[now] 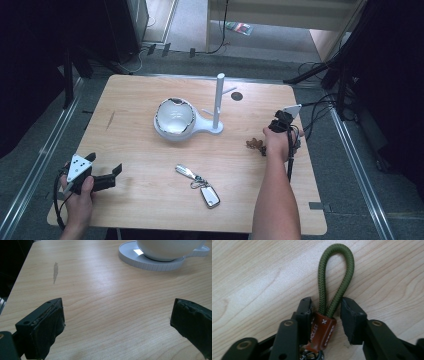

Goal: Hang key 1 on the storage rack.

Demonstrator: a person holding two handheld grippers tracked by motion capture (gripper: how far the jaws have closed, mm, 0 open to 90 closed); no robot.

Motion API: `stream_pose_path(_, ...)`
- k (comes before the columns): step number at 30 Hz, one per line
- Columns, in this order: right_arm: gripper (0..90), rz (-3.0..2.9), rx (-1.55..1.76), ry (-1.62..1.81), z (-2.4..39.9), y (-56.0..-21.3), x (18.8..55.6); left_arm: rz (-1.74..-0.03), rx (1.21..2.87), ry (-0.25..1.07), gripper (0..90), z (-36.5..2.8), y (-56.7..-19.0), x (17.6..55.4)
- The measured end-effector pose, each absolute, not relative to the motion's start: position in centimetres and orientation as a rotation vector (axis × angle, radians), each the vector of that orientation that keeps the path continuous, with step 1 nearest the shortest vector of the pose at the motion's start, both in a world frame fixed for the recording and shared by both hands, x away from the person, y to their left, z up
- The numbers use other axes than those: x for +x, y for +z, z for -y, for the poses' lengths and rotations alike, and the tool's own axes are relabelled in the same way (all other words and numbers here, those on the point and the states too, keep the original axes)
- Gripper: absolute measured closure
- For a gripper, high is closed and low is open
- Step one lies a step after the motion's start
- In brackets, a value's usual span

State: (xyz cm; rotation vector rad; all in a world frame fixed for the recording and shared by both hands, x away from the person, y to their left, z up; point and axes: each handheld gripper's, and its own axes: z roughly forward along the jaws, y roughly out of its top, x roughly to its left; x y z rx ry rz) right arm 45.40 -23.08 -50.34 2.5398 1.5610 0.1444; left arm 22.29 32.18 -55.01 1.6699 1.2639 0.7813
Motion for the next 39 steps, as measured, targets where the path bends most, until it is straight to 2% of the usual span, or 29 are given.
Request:
stream_pose_path(16, 73.5, -1.699, 2.418, 0.27, 23.7, -50.3, 44.4, -1.267, 1.672, 0.781, 0.0, -32.2, -55.0, 22.3)
stream_pose_path(32, 74.2, -1.705, 2.234, 0.647, 24.6, -50.1, 42.1, -1.264, 1.674, 0.786, 0.0, -32.2, -55.0, 22.3)
stream_pose_path(39, 74.2, -1.736, 2.073, 0.815, 24.0, -48.8, 40.7, -1.263, 1.675, 0.787, 0.0, -32.2, -55.0, 22.3)
